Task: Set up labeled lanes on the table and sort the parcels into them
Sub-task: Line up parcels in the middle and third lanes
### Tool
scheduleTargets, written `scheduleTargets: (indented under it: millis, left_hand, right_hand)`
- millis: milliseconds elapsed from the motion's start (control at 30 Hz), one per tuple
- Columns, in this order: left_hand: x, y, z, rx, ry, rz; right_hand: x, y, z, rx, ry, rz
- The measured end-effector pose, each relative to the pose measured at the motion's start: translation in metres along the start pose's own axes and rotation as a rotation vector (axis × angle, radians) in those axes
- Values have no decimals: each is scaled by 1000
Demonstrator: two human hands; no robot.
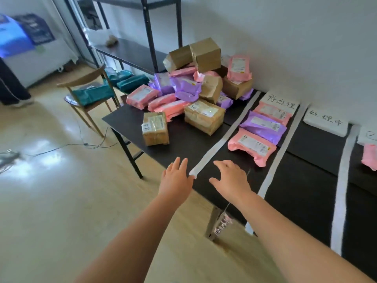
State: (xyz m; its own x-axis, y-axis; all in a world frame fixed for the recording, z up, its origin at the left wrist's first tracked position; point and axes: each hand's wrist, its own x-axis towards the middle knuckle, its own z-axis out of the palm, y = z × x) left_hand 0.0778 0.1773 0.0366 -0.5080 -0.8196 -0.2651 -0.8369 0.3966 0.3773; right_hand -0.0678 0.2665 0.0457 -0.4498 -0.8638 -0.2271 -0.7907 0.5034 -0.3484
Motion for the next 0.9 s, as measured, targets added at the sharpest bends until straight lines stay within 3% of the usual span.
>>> scheduleTargets:
  millis: [300, 900]
  left_hand:
    - [24, -108, -54, -118, 77, -111]
    - [206, -169, -114, -99, 29, -116]
  right_hand:
    - [47, -116, 24, 100, -7, -73]
    - [245, -186, 48, 283, 46, 146]
